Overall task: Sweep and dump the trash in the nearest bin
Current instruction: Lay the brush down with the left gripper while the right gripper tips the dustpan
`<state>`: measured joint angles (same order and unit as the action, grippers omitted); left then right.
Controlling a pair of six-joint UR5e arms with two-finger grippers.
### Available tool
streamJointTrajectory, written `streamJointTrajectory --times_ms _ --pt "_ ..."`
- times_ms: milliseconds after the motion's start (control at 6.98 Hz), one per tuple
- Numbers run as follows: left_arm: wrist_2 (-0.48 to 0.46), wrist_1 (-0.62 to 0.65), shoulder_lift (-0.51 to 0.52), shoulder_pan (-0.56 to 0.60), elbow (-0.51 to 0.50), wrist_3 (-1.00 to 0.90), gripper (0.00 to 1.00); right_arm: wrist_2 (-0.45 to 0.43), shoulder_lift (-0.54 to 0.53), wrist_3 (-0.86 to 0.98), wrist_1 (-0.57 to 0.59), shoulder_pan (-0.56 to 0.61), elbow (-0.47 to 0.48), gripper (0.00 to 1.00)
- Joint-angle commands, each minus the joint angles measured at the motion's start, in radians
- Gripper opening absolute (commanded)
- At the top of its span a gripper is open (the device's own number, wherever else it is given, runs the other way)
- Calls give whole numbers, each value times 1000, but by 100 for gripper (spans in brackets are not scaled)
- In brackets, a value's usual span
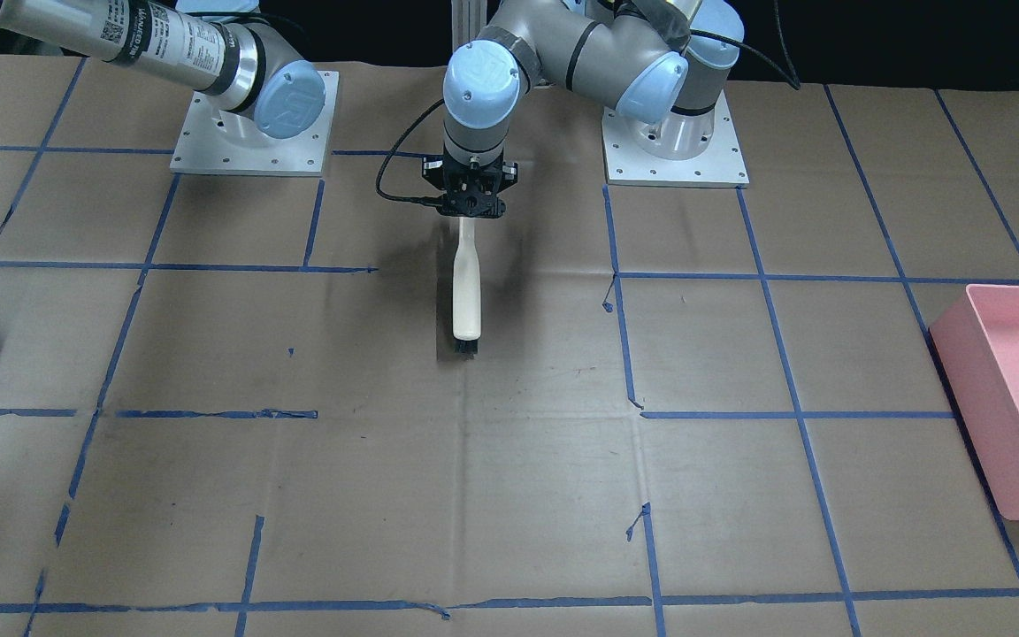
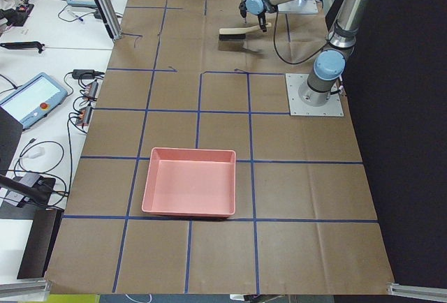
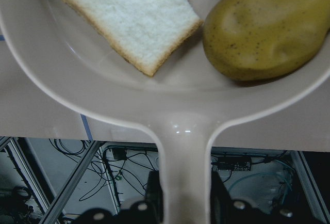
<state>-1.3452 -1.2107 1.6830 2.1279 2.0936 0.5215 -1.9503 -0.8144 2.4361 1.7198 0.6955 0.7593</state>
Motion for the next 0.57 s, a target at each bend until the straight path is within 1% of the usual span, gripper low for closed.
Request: streamJointTrajectory --times_ms 0,143,430 --pt "-3 0 3 -5 2 0 10 -2 -15 9 44 1 43 9" --pt "0 0 7 -5 15 0 13 -1 -29 9 44 1 57 9" --pt "-2 2 7 -6 19 0 25 2 -86 9 49 1 118 8"
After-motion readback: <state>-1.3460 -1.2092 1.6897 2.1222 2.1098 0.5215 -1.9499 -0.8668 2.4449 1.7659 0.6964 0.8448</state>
